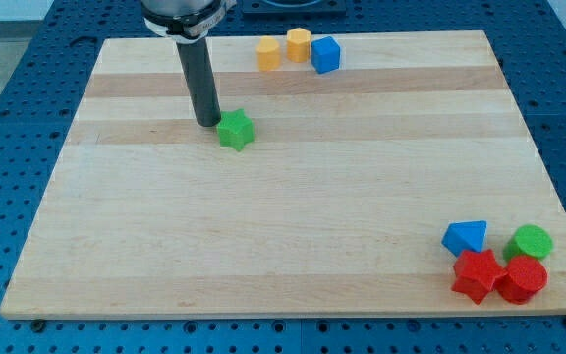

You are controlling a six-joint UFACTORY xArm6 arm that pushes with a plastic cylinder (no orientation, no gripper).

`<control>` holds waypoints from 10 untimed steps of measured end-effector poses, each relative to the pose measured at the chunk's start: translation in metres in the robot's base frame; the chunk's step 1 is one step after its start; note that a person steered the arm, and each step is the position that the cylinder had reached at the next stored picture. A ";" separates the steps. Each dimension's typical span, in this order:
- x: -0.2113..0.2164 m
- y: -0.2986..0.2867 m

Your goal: Move the green star to the center

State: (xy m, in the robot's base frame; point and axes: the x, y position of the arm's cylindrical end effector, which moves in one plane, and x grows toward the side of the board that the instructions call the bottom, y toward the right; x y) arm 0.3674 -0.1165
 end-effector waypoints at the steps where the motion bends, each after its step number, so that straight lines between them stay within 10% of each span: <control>1: 0.009 0.002; 10: 0.056 0.059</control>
State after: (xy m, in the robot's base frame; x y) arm 0.4233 -0.0572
